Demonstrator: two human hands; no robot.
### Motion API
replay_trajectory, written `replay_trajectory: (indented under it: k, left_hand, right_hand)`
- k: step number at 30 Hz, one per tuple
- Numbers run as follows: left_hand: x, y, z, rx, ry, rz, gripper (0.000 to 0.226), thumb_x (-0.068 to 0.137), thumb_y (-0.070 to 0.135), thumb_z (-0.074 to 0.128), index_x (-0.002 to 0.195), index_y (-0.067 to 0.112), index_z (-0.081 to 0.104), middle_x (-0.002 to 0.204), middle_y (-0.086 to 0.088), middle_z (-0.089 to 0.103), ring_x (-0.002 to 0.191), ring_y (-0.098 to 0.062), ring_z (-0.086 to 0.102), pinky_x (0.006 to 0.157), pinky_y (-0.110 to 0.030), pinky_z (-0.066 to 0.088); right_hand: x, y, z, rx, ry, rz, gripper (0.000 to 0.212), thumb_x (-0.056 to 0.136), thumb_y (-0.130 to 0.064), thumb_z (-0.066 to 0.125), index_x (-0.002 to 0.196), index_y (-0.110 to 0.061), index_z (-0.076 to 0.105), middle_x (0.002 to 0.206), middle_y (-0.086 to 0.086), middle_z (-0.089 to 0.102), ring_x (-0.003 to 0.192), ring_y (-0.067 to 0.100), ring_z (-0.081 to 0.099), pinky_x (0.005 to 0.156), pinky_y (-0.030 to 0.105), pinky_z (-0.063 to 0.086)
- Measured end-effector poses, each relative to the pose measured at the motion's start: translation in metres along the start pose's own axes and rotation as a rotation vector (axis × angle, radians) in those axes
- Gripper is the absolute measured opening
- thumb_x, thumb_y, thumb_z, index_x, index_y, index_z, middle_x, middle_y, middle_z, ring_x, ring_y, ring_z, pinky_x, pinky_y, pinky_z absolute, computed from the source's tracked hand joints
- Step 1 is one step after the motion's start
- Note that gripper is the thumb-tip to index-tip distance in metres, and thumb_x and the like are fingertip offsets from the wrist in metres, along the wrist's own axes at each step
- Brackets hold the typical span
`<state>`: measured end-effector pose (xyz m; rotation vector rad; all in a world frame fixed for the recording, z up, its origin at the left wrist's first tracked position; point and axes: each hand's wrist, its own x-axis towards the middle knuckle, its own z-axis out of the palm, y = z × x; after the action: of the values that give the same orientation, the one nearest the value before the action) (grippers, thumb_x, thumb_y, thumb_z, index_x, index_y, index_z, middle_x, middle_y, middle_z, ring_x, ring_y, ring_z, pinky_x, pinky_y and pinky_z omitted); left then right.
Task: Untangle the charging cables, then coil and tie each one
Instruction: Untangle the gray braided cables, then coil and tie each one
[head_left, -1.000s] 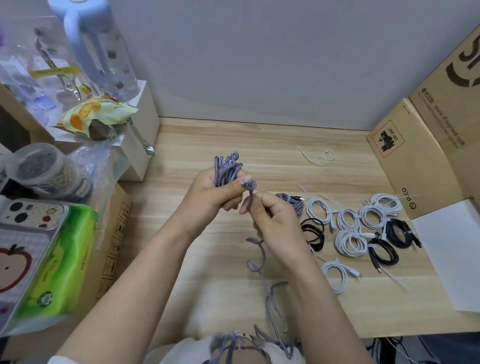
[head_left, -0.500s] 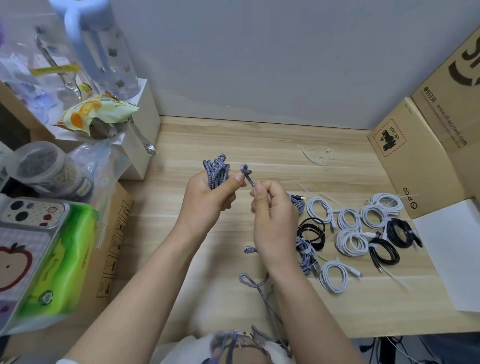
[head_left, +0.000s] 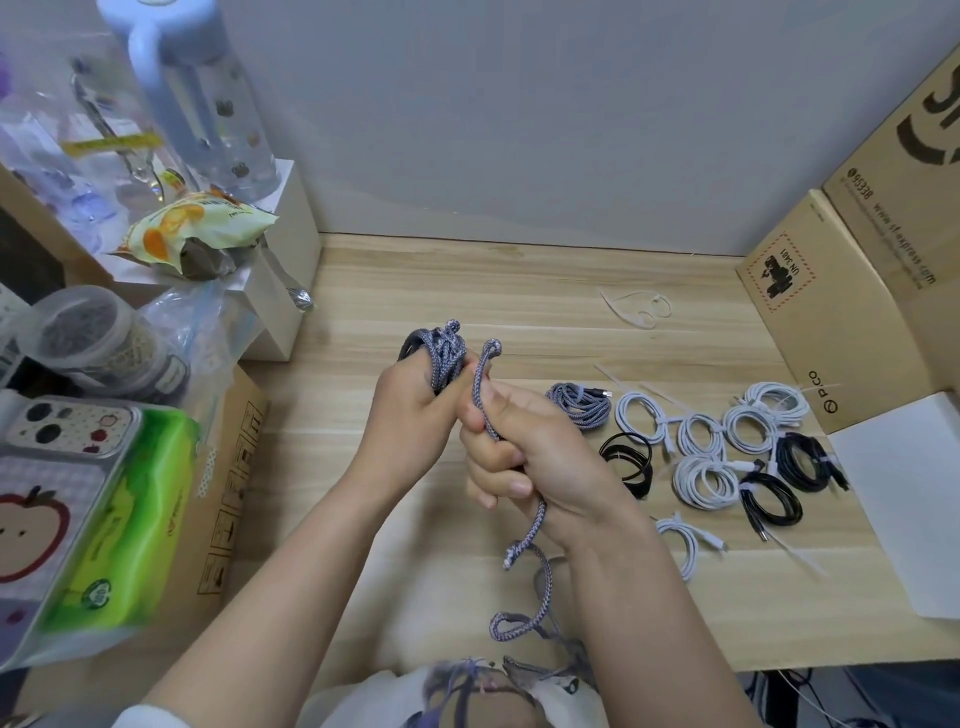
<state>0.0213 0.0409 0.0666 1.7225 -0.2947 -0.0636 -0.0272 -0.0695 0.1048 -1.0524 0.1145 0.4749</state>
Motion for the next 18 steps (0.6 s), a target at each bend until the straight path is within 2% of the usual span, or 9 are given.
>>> replay_trajectory:
  k: [2,4,5,7,10,12,15,16,18]
  left_hand:
    - [0.002,-0.004,-0.003,0.154,0.016,0.064,0.037,0.094,0.015,0.057,0.063,0.030,0.043,0.050,0.017,0.048,0.061,0.002,0.047,0.059,-0.011,0.031]
    - [0.006,-0.007,-0.007,0.352,-0.025,0.099,0.042,0.092,0.014,0.059,0.061,0.034,0.038,0.055,0.014,0.042,0.069,-0.010,0.044,0.059,-0.012,0.030]
    - [0.008,-0.008,-0.009,0.429,-0.088,0.060,0.045,0.090,0.011,0.059,0.059,0.034,0.035,0.057,0.014,0.041,0.067,-0.010,0.040,0.059,-0.013,0.030]
    - [0.009,-0.012,-0.013,0.444,-0.260,-0.144,0.042,0.087,0.011,0.061,0.056,0.028,0.038,0.055,0.011,0.042,0.058,-0.006,0.040,0.055,-0.015,0.032]
    - [0.008,-0.016,-0.025,0.164,-0.497,-0.340,0.029,0.080,0.027,0.069,0.060,0.018,0.050,0.045,0.007,0.045,0.044,-0.007,0.041,0.050,-0.022,0.037]
    - [0.008,-0.012,-0.037,0.041,-0.610,-0.351,0.026,0.075,0.035,0.067,0.056,0.021,0.055,0.039,0.003,0.041,0.042,-0.012,0.038,0.050,-0.023,0.038]
    - [0.009,-0.006,-0.051,-0.189,-0.807,-0.341,0.038,0.077,0.037,0.062,0.045,0.020,0.051,0.036,0.004,0.035,0.038,-0.014,0.031,0.049,-0.023,0.038]
    - [0.009,-0.006,-0.055,-0.294,-0.863,-0.337,0.040,0.079,0.036,0.063,0.045,0.021,0.049,0.036,0.006,0.033,0.038,-0.013,0.030,0.048,-0.021,0.038]
    - [0.009,-0.007,-0.058,-0.532,-0.966,-0.327,0.032,0.086,0.036,0.061,0.057,0.025,0.053,0.038,0.006,0.028,0.038,-0.010,0.029,0.047,-0.017,0.038]
  right_hand:
    - [-0.004,-0.005,0.001,0.028,-0.006,-0.011,0.034,0.100,-0.027,0.031,0.072,-0.011,0.041,0.039,-0.011,0.026,0.027,0.002,0.025,0.039,0.017,0.035]
    - [-0.010,-0.011,0.000,0.038,-0.013,-0.046,0.034,0.099,-0.029,0.038,0.071,-0.011,0.043,0.039,-0.011,0.026,0.027,0.003,0.027,0.040,0.018,0.036]
    - [-0.013,-0.014,0.000,0.019,-0.025,-0.064,0.032,0.096,-0.031,0.042,0.071,-0.011,0.045,0.039,-0.010,0.027,0.028,0.005,0.029,0.041,0.019,0.035]
    - [-0.017,-0.019,-0.001,-0.086,-0.020,-0.101,0.023,0.088,-0.029,0.046,0.072,-0.013,0.051,0.041,-0.009,0.030,0.031,0.006,0.034,0.043,0.019,0.033]
    - [-0.020,-0.025,-0.011,-0.130,0.082,-0.175,0.010,0.079,-0.015,0.056,0.069,-0.015,0.057,0.041,-0.011,0.037,0.032,0.006,0.035,0.041,0.017,0.030]
    - [-0.020,-0.025,-0.020,-0.109,0.191,-0.194,0.009,0.076,-0.015,0.058,0.068,-0.014,0.062,0.041,-0.010,0.033,0.033,0.006,0.035,0.040,0.015,0.030]
    - [-0.017,-0.023,-0.029,-0.116,0.323,-0.199,0.008,0.074,-0.015,0.068,0.068,-0.013,0.065,0.042,-0.007,0.029,0.034,0.008,0.036,0.039,0.015,0.029]
    - [-0.016,-0.023,-0.031,-0.127,0.350,-0.193,0.010,0.076,-0.017,0.069,0.067,-0.012,0.065,0.043,-0.007,0.029,0.034,0.008,0.037,0.039,0.015,0.028]
    - [-0.013,-0.020,-0.031,-0.159,0.378,-0.178,0.014,0.082,-0.018,0.060,0.069,-0.011,0.064,0.042,-0.006,0.030,0.035,0.008,0.038,0.038,0.016,0.027]
